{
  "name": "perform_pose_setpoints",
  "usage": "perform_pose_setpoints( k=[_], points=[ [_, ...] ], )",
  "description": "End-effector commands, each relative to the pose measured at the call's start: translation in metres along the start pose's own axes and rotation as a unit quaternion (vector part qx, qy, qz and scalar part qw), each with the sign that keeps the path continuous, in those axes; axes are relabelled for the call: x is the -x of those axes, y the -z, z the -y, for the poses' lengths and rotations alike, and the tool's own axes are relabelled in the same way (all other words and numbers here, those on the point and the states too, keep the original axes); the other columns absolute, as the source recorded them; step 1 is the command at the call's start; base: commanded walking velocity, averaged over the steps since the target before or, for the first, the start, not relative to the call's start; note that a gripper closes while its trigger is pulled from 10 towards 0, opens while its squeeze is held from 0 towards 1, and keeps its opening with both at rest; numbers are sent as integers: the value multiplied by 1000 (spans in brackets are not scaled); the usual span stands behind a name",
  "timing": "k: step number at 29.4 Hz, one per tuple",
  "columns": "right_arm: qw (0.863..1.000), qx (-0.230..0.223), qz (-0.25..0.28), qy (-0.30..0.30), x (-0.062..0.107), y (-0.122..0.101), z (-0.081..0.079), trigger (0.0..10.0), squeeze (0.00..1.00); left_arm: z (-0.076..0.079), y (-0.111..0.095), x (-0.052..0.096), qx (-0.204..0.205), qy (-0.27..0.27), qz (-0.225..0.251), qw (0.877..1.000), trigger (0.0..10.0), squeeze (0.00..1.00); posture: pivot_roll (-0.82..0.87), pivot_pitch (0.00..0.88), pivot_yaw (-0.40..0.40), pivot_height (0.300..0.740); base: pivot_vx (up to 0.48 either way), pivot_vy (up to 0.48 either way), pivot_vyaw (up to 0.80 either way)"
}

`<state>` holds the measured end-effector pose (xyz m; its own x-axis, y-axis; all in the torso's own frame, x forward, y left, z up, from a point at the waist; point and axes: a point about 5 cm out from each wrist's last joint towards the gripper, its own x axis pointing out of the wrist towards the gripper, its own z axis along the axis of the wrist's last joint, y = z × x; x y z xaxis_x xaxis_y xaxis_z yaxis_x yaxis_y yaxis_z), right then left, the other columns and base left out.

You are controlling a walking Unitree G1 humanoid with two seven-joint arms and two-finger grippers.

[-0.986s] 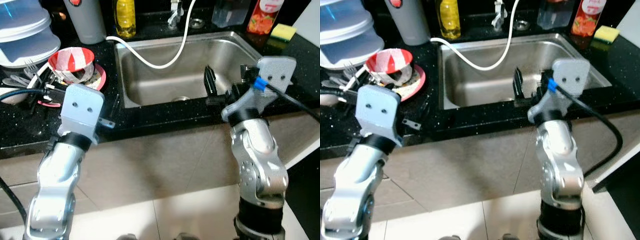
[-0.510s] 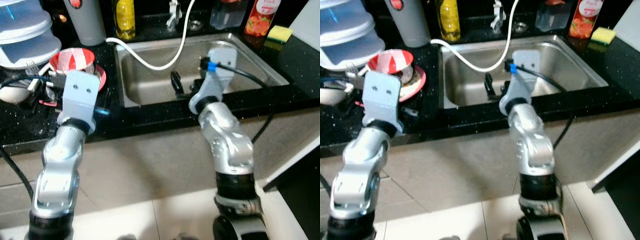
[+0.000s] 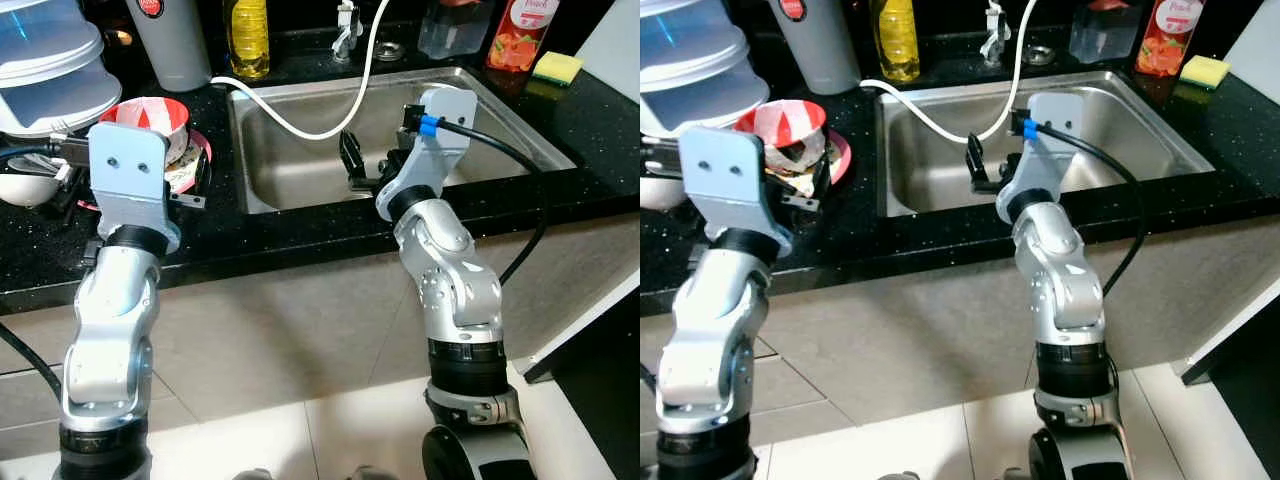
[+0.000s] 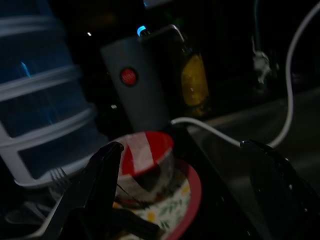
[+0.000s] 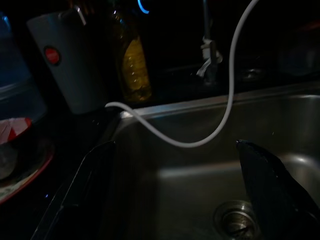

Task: Kitchen organization

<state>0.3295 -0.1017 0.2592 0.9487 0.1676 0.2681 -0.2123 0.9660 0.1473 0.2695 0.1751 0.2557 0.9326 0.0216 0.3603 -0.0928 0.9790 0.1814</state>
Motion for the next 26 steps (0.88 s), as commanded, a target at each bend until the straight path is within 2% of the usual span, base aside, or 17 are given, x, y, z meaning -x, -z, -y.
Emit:
perform_pose_setpoints(
  k=[1,5,10,12,13,15,17,21,26],
  points=[
    [1000,-1,3,8,0,1,3,10000,0,-2,2,-2,0,-6,1,1000,10000,0,65,0,23,740,0,0,0],
    [1000,-2,6,12,-1,1,6,10000,0,-4,-2,-4,-8,-8,15,1000,10000,0,91,0,11,740,0,0,0],
    [1000,-7,1,6,-4,7,3,10000,0,-8,-2,-2,-8,-25,23,999,10000,0,106,0,-25,740,271,0,0],
    [1000,-6,-3,-1,-10,5,2,10000,0,-8,-5,-5,-11,-40,30,999,10000,0,116,0,-37,740,358,0,0],
    [1000,-1,2,-12,-13,3,0,10000,0,-7,-6,-5,-1,-41,33,999,10000,0,110,0,-38,740,360,0,0],
    [1000,12,9,-21,-16,2,-2,10000,0,-3,-2,-4,-8,-31,34,999,10000,0,108,0,-50,740,369,0,0],
    [1000,4,6,-15,-18,2,0,10000,0,-1,1,-3,-10,-33,31,999,10000,0,115,0,-54,740,371,0,0],
    [1000,5,3,-12,-18,4,2,10000,0,2,-1,-3,1,-36,34,999,10000,0,115,0,-52,740,376,0,0],
    [1000,5,-3,-10,-16,11,2,10000,0,9,0,-3,-5,-16,37,999,10000,0,117,0,-48,740,421,0,0]
  ],
)
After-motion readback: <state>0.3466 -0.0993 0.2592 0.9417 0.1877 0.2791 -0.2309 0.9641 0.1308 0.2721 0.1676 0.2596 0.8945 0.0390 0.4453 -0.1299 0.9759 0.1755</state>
